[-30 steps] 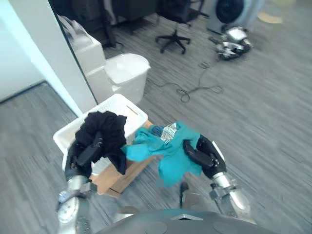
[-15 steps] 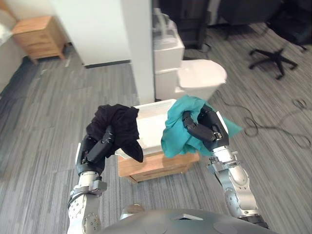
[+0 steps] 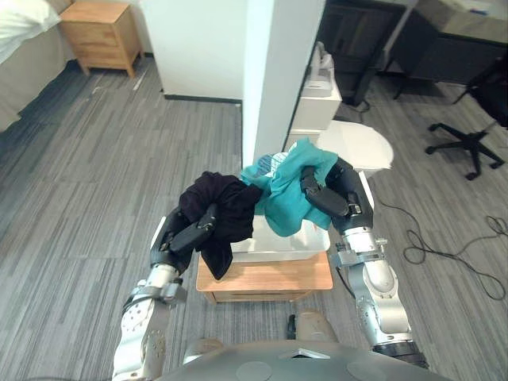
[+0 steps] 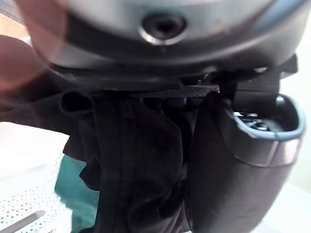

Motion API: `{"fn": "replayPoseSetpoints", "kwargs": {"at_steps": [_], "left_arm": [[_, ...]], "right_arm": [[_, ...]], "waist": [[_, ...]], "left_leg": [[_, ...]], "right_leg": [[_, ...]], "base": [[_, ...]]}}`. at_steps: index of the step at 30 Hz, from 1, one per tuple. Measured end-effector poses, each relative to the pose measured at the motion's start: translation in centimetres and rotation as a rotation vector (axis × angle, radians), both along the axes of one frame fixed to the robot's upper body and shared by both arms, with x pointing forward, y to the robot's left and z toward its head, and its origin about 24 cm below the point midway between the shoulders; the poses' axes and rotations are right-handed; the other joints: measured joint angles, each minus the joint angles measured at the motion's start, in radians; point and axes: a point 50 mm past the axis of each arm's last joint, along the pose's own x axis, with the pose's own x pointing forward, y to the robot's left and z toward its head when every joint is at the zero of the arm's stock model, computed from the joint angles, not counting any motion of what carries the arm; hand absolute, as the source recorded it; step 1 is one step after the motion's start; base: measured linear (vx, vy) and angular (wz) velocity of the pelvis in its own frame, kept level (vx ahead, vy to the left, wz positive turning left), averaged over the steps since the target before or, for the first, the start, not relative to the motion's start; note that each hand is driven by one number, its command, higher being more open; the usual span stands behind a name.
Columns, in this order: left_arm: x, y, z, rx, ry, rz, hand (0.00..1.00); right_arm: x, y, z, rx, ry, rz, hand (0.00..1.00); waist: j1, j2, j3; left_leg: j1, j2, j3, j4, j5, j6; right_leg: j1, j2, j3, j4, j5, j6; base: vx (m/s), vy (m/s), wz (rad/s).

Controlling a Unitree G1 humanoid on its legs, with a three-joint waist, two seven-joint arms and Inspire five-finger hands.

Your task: Tidy up the quilt and then pick up the clothes from the bed and put them into the laundry hamper

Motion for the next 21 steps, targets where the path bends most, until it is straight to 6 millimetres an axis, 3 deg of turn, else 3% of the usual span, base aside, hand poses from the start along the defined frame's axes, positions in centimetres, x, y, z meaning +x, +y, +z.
{"fn": "replayPoseSetpoints", "kwargs": {"at_steps": [1,2,3,4,8,11,13,16,20,21], "left_arm": [[0.1,-0.1,-0.3,-0.001,0.017,-0.006,0.00],[0.0,-0.3,-0.6,-0.013,0.033,-0.003,0.00],[-0.2,-0.8,-0.8,-0.031,0.043,-0.007,0.00],[-0.2,-1.0,-0.8,-0.042,0.040,-0.005,0.00],[0.2,-1.2,0.0,-0.051,0.012,-0.018,0.00],[0.2,-1.2,0.6,-0.051,-0.008,-0.033,0.00],[0.1,-1.0,1.1,-0.048,-0.036,-0.048,0.00],[0.2,-0.6,2.2,-0.040,-0.091,-0.061,0.00],[0.1,-0.3,3.6,-0.082,-0.169,-0.070,0.00],[0.2,-0.3,3.9,-0.084,-0.188,-0.075,0.00]], "right_arm": [[0.1,-0.1,0.6,-0.021,-0.028,0.019,0.00],[0.2,-0.2,0.8,-0.037,-0.036,0.028,0.00],[0.3,-0.5,1.3,-0.064,-0.056,0.037,0.00],[0.6,-0.8,1.6,-0.092,-0.067,0.045,0.00],[1.8,-0.8,2.9,-0.149,-0.069,0.073,0.00],[2.0,-0.6,2.4,-0.187,-0.001,0.082,0.00],[2.3,-0.9,0.9,-0.228,0.094,0.071,0.00],[2.3,-1.6,-3.1,-0.254,0.318,0.075,0.00],[0.4,-2.7,-8.6,-0.312,0.619,0.082,0.00],[-0.6,-3.0,-10.4,-0.306,0.708,0.075,1.00]], "waist": [[0.012,0.006,0.001],[0.011,0.030,0.001],[0.011,0.071,0.000],[0.015,0.089,-0.004],[0.035,0.086,-0.010],[0.038,0.078,-0.018],[0.048,0.070,-0.027],[0.058,0.067,-0.032],[0.062,0.079,-0.040],[0.062,0.083,-0.044]], "left_leg": [[0.008,-0.006,0.000,0.020,-0.028,-0.018],[0.002,0.011,0.010,0.033,-0.030,-0.021],[0.001,0.044,0.038,0.044,-0.038,-0.025],[0.006,0.063,0.067,0.041,-0.038,-0.026],[0.020,0.074,0.126,0.023,-0.039,-0.028],[0.023,0.060,0.146,0.011,-0.037,-0.026],[0.022,0.046,0.149,0.003,-0.036,-0.023],[0.023,0.033,0.153,0.002,-0.032,-0.019],[0.025,0.023,0.155,-0.016,-0.025,-0.008],[0.025,0.021,0.157,-0.017,-0.025,-0.008]], "right_leg": [[0.034,0.000,-0.013,-0.063,0.024,0.019],[0.062,0.015,-0.023,-0.104,0.036,0.018],[0.120,0.046,-0.052,-0.205,0.077,0.013],[0.167,0.070,-0.060,-0.292,0.114,0.009],[0.200,0.092,-0.047,-0.384,0.158,0.004],[0.201,0.079,-0.047,-0.399,0.168,0.012],[0.209,0.070,-0.049,-0.429,0.184,0.019],[0.217,0.054,-0.057,-0.439,0.190,0.025],[0.217,0.038,-0.062,-0.439,0.194,0.032],[0.217,0.036,-0.062,-0.439,0.195,0.033]], "base": [[0.11,-0.112,0.16],[0.17,-0.116,0.21],[0.20,-0.062,0.16],[0.20,-0.058,0.11],[0.12,-0.004,-0.18],[0.06,0.052,-0.02],[0.03,0.048,0.02],[0.00,0.036,0.07],[-0.01,0.031,0.06],[-0.04,0.014,-0.04]]}}
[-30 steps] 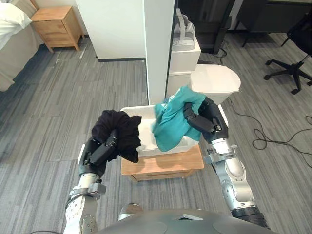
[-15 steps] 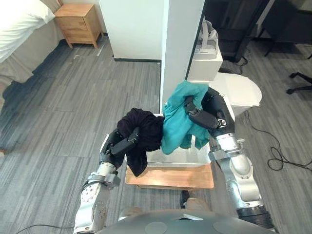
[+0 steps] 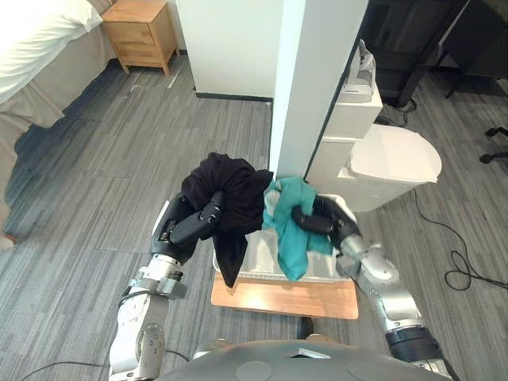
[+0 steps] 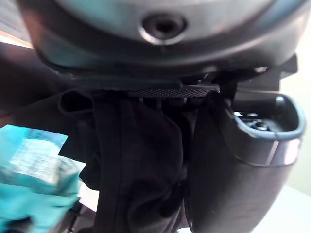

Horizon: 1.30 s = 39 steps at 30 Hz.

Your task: Tidy up the quilt and then pick up the clothes from the bed and put them into the laundry hamper

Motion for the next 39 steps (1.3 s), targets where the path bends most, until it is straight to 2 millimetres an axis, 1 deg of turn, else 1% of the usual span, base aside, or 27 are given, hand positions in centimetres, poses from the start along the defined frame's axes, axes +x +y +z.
{"fn": "replayPoseSetpoints", "kwargs": {"at_steps": [2,4,6,9,10,11,13,14,15,17,19,20,21,23,24,25,26,27,28,29,30,31,32,33,35,37,39], "left_arm": [[0.0,0.1,0.2,0.010,-0.026,0.004,0.00],[0.1,0.1,0.5,0.020,-0.042,-0.002,0.00],[0.4,-0.2,0.7,0.035,-0.060,-0.026,0.00],[1.0,-1.0,1.2,0.068,-0.098,-0.069,0.00],[1.5,-1.3,1.6,0.087,-0.117,-0.084,0.00],[1.9,-1.3,1.8,0.093,-0.128,-0.090,0.00],[3.9,-1.3,2.6,0.121,-0.174,-0.110,0.00],[4.6,-1.3,2.8,0.124,-0.183,-0.110,0.00],[5.7,-1.4,3.1,0.136,-0.196,-0.103,0.00],[7.0,-1.3,3.3,0.164,-0.203,-0.082,0.00],[7.7,-1.4,3.1,0.175,-0.192,-0.077,0.00],[7.8,-1.4,2.9,0.202,-0.177,-0.069,0.00],[7.8,-1.4,2.6,0.216,-0.165,-0.065,0.00],[7.9,-1.5,1.4,0.288,-0.107,-0.051,0.00],[7.9,-1.6,0.9,0.313,-0.082,-0.045,0.00],[7.9,-1.7,0.5,0.330,-0.063,-0.040,0.00],[7.9,-1.9,-0.5,0.373,-0.016,-0.031,0.00],[7.9,-2.0,-0.8,0.391,-0.002,-0.032,0.00],[7.8,-2.2,-1.3,0.424,0.018,-0.040,0.00],[7.8,-2.3,-1.5,0.442,0.025,-0.046,0.00],[7.8,-2.5,-1.7,0.458,0.029,-0.060,0.00],[7.7,-2.6,-1.8,0.468,0.031,-0.070,0.00],[7.7,-2.6,-1.9,0.474,0.035,-0.078,0.00],[7.6,-2.6,-2.4,0.469,0.057,-0.090,0.00],[7.2,-2.8,-4.0,0.457,0.126,-0.095,0.00],[6.0,-2.9,-6.8,0.477,0.258,-0.093,0.00],[5.1,-3.0,-8.8,0.515,0.354,-0.100,0.00]], "right_arm": [[-1.6,-0.1,-2.9,-0.011,0.128,-0.040,1.00],[-2.6,0.3,-4.5,-0.031,0.178,-0.059,1.00],[-2.7,1.1,-4.8,-0.035,0.138,-0.090,1.00],[-2.4,2.9,-4.5,-0.019,0.047,-0.123,1.00],[-2.3,3.8,-4.4,-0.006,0.021,-0.128,1.00],[-2.3,4.2,-4.3,0.005,0.008,-0.126,1.00],[-2.2,5.4,-3.9,0.003,-0.034,-0.070,1.00],[-2.2,5.5,-3.9,0.006,-0.042,-0.061,1.00],[-2.1,5.8,-3.6,0.011,-0.057,-0.045,1.00],[-1.7,6.2,-2.7,0.005,-0.105,-0.014,1.00],[-1.0,6.2,-1.3,0.002,-0.174,-0.001,1.00],[-0.4,6.3,0.0,0.013,-0.235,0.001,1.00],[-0.1,6.3,0.7,0.017,-0.270,0.001,1.00],[0.8,6.1,3.9,0.040,-0.417,-0.007,1.00],[1.1,6.0,5.1,0.049,-0.470,-0.007,1.00],[1.2,5.8,5.9,0.052,-0.504,-0.002,1.00],[1.4,5.5,8.0,0.051,-0.590,0.027,1.00],[1.4,5.3,8.8,0.048,-0.623,0.039,1.00],[1.3,4.7,10.2,0.036,-0.679,0.058,1.00],[1.1,4.4,10.9,0.030,-0.706,0.069,1.00],[0.8,3.8,12.0,0.013,-0.748,0.086,1.00],[0.4,3.1,12.8,-0.003,-0.781,0.088,1.00],[0.2,2.7,13.2,-0.006,-0.790,0.087,1.00],[-0.1,2.0,13.5,0.000,-0.794,0.080,1.00],[-0.4,1.0,13.8,-0.011,-0.787,0.061,1.00],[-0.8,0.0,13.9,-0.007,-0.779,0.038,1.00],[-1.3,-0.8,13.9,-0.008,-0.766,0.019,1.00]], "waist": [[0.000,0.004,-0.007],[-0.003,0.003,-0.009],[-0.003,0.001,-0.015],[0.003,-0.006,-0.037],[0.005,-0.007,-0.049],[0.003,-0.007,-0.053],[-0.004,-0.005,-0.076],[-0.005,-0.003,-0.081],[-0.003,0.000,-0.085],[-0.009,0.004,-0.091],[-0.017,0.004,-0.091],[-0.026,0.002,-0.092],[-0.032,0.002,-0.092],[-0.038,-0.005,-0.106],[-0.044,-0.008,-0.107],[-0.048,-0.009,-0.106],[-0.061,-0.009,-0.107],[-0.066,-0.010,-0.107],[-0.071,-0.010,-0.107],[-0.075,-0.012,-0.107],[-0.085,-0.015,-0.107],[-0.088,-0.019,-0.105],[-0.089,-0.021,-0.104],[-0.090,-0.023,-0.102],[-0.094,-0.024,-0.102],[-0.118,-0.027,-0.099],[-0.123,-0.026,-0.097]], "left_leg": [[0.008,0.000,0.013,-0.003,0.001,0.001],[0.015,0.000,0.018,-0.003,0.003,0.004],[0.016,0.001,0.024,0.001,0.006,0.005],[0.015,0.005,0.042,0.010,0.006,0.007],[0.015,0.012,0.063,0.016,0.001,0.013],[0.014,0.020,0.085,0.023,-0.002,0.013],[0.015,0.051,0.176,0.040,0.005,0.005],[0.016,0.055,0.191,0.040,0.011,-0.004],[0.023,0.055,0.207,0.038,0.018,-0.013],[0.040,0.055,0.230,0.023,0.030,-0.028],[0.052,0.055,0.249,0.020,0.032,-0.033],[0.062,0.058,0.265,0.015,0.033,-0.036],[0.069,0.060,0.274,0.011,0.035,-0.041],[0.074,0.072,0.317,0.009,0.038,-0.051],[0.078,0.076,0.327,0.007,0.040,-0.055],[0.084,0.079,0.336,0.006,0.040,-0.057],[0.092,0.084,0.351,0.007,0.038,-0.061],[0.096,0.086,0.357,0.007,0.036,-0.063],[0.103,0.089,0.372,0.007,0.034,-0.066],[0.104,0.090,0.375,0.007,0.034,-0.067],[0.104,0.090,0.378,0.007,0.033,-0.067],[0.106,0.090,0.388,0.007,0.032,-0.069],[0.108,0.090,0.394,0.007,0.031,-0.070],[0.115,0.090,0.407,0.007,0.030,-0.072],[0.123,0.092,0.432,0.009,0.024,-0.076],[0.125,0.090,0.461,0.008,0.024,-0.078],[0.133,0.091,0.488,0.007,0.021,-0.082]], "right_leg": [[0.000,0.000,0.003,0.000,0.007,-0.002],[0.005,0.000,0.005,0.000,0.009,-0.004],[0.008,0.000,0.004,-0.001,0.013,-0.007],[0.009,0.001,0.002,-0.002,0.018,-0.011],[0.010,0.002,0.000,-0.002,0.019,-0.012],[0.011,0.003,-0.001,-0.002,0.020,-0.014],[0.011,0.004,-0.009,-0.002,0.023,-0.017],[0.011,0.007,-0.012,-0.002,0.024,-0.017],[0.011,0.009,-0.007,-0.002,0.027,-0.019],[0.009,0.011,0.007,-0.002,0.031,-0.021],[0.008,0.019,0.021,-0.003,0.033,-0.023],[0.006,0.025,0.034,-0.003,0.034,-0.025],[0.005,0.029,0.040,-0.003,0.034,-0.026],[-0.018,0.044,0.072,-0.003,0.043,-0.036],[-0.021,0.051,0.079,-0.003,0.046,-0.040],[-0.021,0.056,0.081,-0.003,0.048,-0.042],[-0.020,0.062,0.089,-0.003,0.049,-0.042],[-0.020,0.065,0.091,-0.003,0.049,-0.042],[-0.020,0.071,0.099,-0.003,0.051,-0.044],[-0.021,0.072,0.102,-0.003,0.051,-0.044],[-0.022,0.073,0.105,-0.003,0.051,-0.043],[-0.027,0.076,0.116,-0.003,0.052,-0.042],[-0.028,0.077,0.121,-0.003,0.052,-0.041],[-0.029,0.081,0.134,-0.004,0.053,-0.040],[-0.035,0.089,0.157,-0.004,0.053,-0.039],[-0.050,0.094,0.183,-0.004,0.056,-0.036],[-0.059,0.104,0.206,-0.004,0.058,-0.036]], "base": [[-0.05,0.011,-0.11],[-0.06,-0.001,-0.09],[-0.09,-0.006,-0.06],[-0.11,-0.014,-0.07],[-0.13,-0.023,-0.05],[-0.12,-0.032,-0.03],[-0.09,-0.045,0.08],[-0.07,-0.046,0.04],[-0.07,-0.027,-0.15],[-0.06,-0.014,-0.25],[-0.03,-0.009,-0.26],[-0.01,-0.008,-0.30],[-0.01,-0.023,-0.39],[0.01,-0.029,-0.47],[0.01,-0.038,-0.37],[0.00,-0.041,-0.30],[0.00,-0.041,-0.25],[-0.01,-0.025,-0.30],[-0.01,-0.013,-0.21],[-0.02,-0.013,-0.18],[-0.04,-0.005,-0.15],[-0.04,-0.003,-0.16],[-0.07,0.004,-0.26],[-0.06,0.005,-0.33],[-0.07,-0.004,-0.38],[-0.06,-0.013,-0.35],[-0.05,-0.012,-0.39]]}}
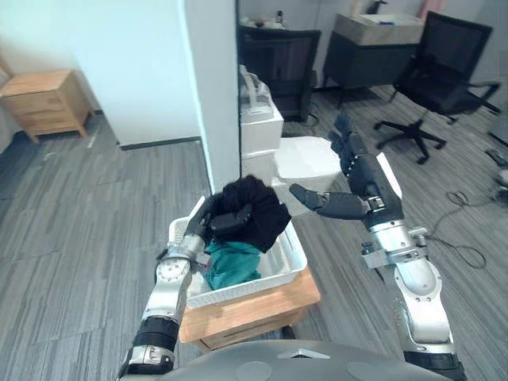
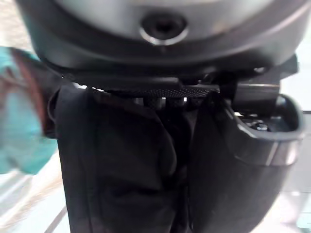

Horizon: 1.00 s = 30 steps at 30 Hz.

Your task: Tidy up the quilt and then pick up the clothes from the bed and put them into the laundry hamper

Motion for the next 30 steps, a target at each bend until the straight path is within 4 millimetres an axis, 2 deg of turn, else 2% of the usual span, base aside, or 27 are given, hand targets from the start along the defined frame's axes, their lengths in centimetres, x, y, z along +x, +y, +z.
{"fn": "replayPoseSetpoints", "kwargs": {"at_steps": [1,4,6,7,11,13,16,20,25,27,30], "left_arm": [[-1.1,0.0,-1.8,0.059,0.090,0.005,0.00],[-3.4,0.3,-4.5,0.159,0.230,0.010,0.00],[-4.2,0.8,-5.4,0.193,0.282,0.044,0.00],[-4.5,1.5,-5.7,0.220,0.298,0.097,1.00],[-4.8,4.5,-5.4,0.257,0.284,0.302,1.00],[-5.0,6.6,-5.0,0.305,0.257,0.410,1.00],[-4.8,8.4,-4.1,0.370,0.215,0.458,1.00],[-3.7,8.9,-2.5,0.389,0.116,0.454,1.00],[0.4,9.6,5.2,0.285,-0.264,0.373,1.00],[1.2,9.4,6.7,0.232,-0.327,0.329,1.00],[1.5,9.0,7.5,0.177,-0.350,0.262,1.00]], "right_arm": [[-0.3,-0.5,-0.2,0.021,0.020,-0.009,1.00],[-1.0,-1.6,-0.8,0.049,0.054,-0.042,1.00],[-1.6,-2.3,-1.2,0.061,0.078,-0.070,1.00],[-2.1,-2.8,-1.5,0.062,0.098,-0.091,1.00],[-3.4,-4.0,-2.1,0.080,0.139,-0.128,1.00],[-4.1,-4.3,-2.9,0.080,0.181,-0.132,1.00],[-4.9,-4.8,-3.8,0.077,0.230,-0.134,1.00],[-5.5,-5.3,-4.4,0.087,0.255,-0.147,1.00],[-5.8,-5.8,-4.0,0.069,0.213,-0.156,1.00],[-5.8,-5.8,-3.9,0.065,0.207,-0.158,1.00],[-5.7,-5.8,-3.8,0.064,0.203,-0.154,1.00]], "waist": [[-0.014,0.000,0.002],[-0.043,0.002,0.003],[-0.048,0.005,0.005],[-0.049,0.007,0.007],[-0.054,0.023,0.018],[-0.058,0.026,0.020],[-0.060,0.025,0.020],[-0.060,0.026,0.021],[-0.059,0.029,0.022],[-0.056,0.030,0.021],[-0.045,0.033,0.018]], "left_leg": [[0.004,0.004,0.018,0.001,-0.003,-0.004],[0.004,0.014,0.053,0.001,-0.004,-0.009],[0.005,0.014,0.063,0.001,-0.004,-0.009],[0.007,0.016,0.070,0.000,-0.004,-0.009],[0.010,0.018,0.075,-0.001,-0.004,-0.009],[0.010,0.020,0.076,0.001,-0.006,-0.011],[0.010,0.023,0.077,0.004,-0.007,-0.014],[0.007,0.027,0.076,0.006,-0.007,-0.017],[0.002,0.033,0.056,0.018,-0.009,-0.020],[0.002,0.030,0.047,0.019,-0.009,-0.019],[0.002,0.027,0.042,0.019,-0.010,-0.018]], "right_leg": [[-0.006,0.008,0.015,0.000,0.000,0.000],[-0.028,0.025,0.040,0.000,0.008,-0.007],[-0.033,0.033,0.047,0.000,0.010,-0.009],[-0.035,0.038,0.050,0.000,0.012,-0.011],[-0.034,0.037,0.053,0.000,0.013,-0.009],[-0.033,0.036,0.055,0.000,0.013,-0.008],[-0.032,0.036,0.055,0.000,0.012,-0.008],[-0.031,0.036,0.051,0.000,0.012,-0.009],[-0.018,0.027,0.029,0.001,0.012,-0.009],[-0.011,0.019,0.019,0.000,0.012,-0.009],[-0.008,0.016,0.016,0.000,0.012,-0.008]], "base": [[-0.04,-0.014,-0.39],[-0.02,-0.025,-0.33],[-0.01,-0.028,-0.20],[-0.03,-0.026,-0.13],[-0.06,-0.009,-0.03],[-0.11,-0.009,-0.01],[-0.11,-0.020,0.00],[-0.07,-0.017,0.03],[-0.05,-0.009,0.12],[-0.06,0.020,0.17],[-0.08,0.014,0.06]]}}
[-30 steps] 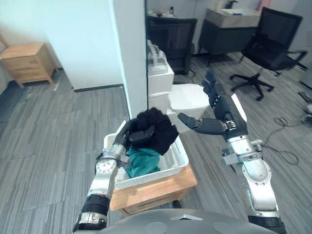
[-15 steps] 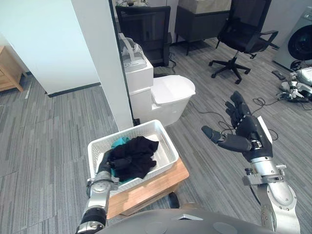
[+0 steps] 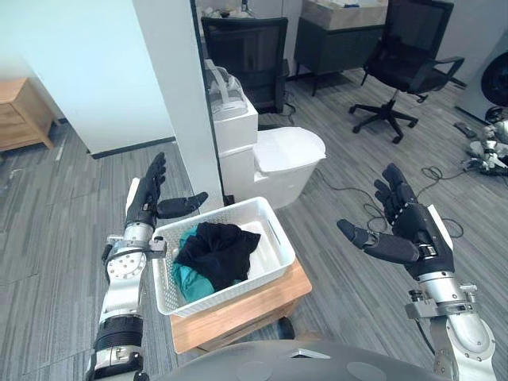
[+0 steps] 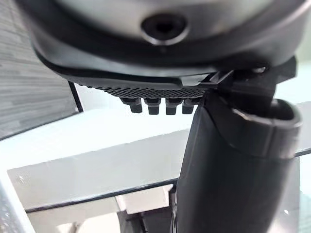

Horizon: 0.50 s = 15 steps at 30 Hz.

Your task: Tidy up the quilt and then pick up the clothes from the bed and put them into the laundry hamper

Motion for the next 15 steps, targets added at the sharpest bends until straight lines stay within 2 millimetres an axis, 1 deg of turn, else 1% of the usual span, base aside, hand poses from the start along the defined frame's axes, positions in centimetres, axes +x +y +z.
{"fn": "replayPoseSetpoints", "kwargs": {"at_steps": [3,5,7,8,9,10,11,13,14,15], "left_arm": [[-0.1,-0.3,-0.1,-0.037,0.010,-0.045,1.00],[-0.1,-0.3,0.2,-0.045,0.007,-0.050,1.00],[-0.4,-0.4,1.6,-0.101,-0.056,-0.051,1.00],[-0.5,-0.3,2.0,-0.121,-0.073,-0.049,1.00],[-0.7,0.0,2.5,-0.155,-0.102,-0.037,1.00],[-1.1,0.6,2.7,-0.163,-0.118,-0.003,1.00],[-1.4,1.1,2.8,-0.167,-0.123,0.024,1.00],[-3.6,3.1,1.7,-0.182,-0.095,0.157,1.00],[-5.4,4.2,0.6,-0.205,-0.058,0.251,1.00],[-6.5,4.7,0.0,-0.229,-0.041,0.301,1.00]], "right_arm": [[0.1,0.1,0.3,-0.002,-0.011,0.008,1.00],[0.2,0.4,0.7,-0.007,-0.026,0.017,1.00],[0.3,0.4,0.3,-0.035,0.008,0.013,1.00],[0.3,0.4,0.0,-0.033,0.022,0.006,1.00],[0.2,0.2,-0.7,-0.028,0.053,-0.018,1.00],[0.0,0.1,-1.8,-0.006,0.096,-0.064,1.00],[-0.2,0.0,-2.6,0.016,0.119,-0.097,1.00],[-1.0,0.1,-5.8,0.105,0.223,-0.240,1.00],[-1.9,0.1,-7.7,0.152,0.292,-0.339,1.00],[-2.4,0.1,-8.6,0.170,0.328,-0.388,1.00]], "waist": [[0.007,0.008,0.005],[0.008,0.015,0.010],[0.005,0.016,0.011],[0.007,0.015,0.011],[0.015,0.015,0.011],[0.026,0.015,0.011],[0.030,0.015,0.011],[0.043,0.018,0.011],[0.053,0.019,0.010],[0.058,0.018,0.011]], "left_leg": [[-0.002,0.000,-0.004,0.000,0.001,0.001],[-0.006,0.000,-0.012,0.000,0.002,0.002],[-0.019,0.001,-0.030,-0.001,0.007,0.006],[-0.021,0.000,-0.034,-0.002,0.009,0.007],[-0.025,0.000,-0.042,-0.002,0.011,0.009],[-0.031,-0.001,-0.051,-0.001,0.013,0.011],[-0.033,-0.001,-0.057,-0.002,0.014,0.013],[-0.034,-0.002,-0.074,-0.008,0.020,0.017],[-0.034,-0.003,-0.084,-0.018,0.023,0.024],[-0.035,-0.005,-0.090,-0.024,0.024,0.027]], "right_leg": [[0.000,-0.001,-0.004,0.000,0.000,0.000],[0.001,-0.003,-0.011,0.000,-0.001,0.000],[-0.002,-0.008,-0.026,0.000,-0.001,-0.001],[-0.002,-0.009,-0.029,0.000,-0.001,-0.001],[-0.001,-0.011,-0.036,0.000,-0.001,-0.001],[-0.001,-0.015,-0.044,0.000,-0.001,-0.001],[-0.001,-0.016,-0.049,0.000,-0.001,-0.001],[0.008,-0.019,-0.065,0.000,-0.005,-0.005],[0.011,-0.021,-0.076,0.000,-0.009,-0.006],[0.013,-0.023,-0.082,0.000,-0.011,-0.006]], "base": [[-0.07,-0.015,0.04],[-0.05,-0.014,0.10],[-0.05,-0.019,0.19],[-0.06,-0.015,0.18],[-0.06,-0.005,0.18],[-0.06,-0.001,0.20],[-0.05,0.000,0.23],[-0.05,-0.003,0.24],[-0.03,0.000,0.24],[-0.04,0.007,0.35]]}}
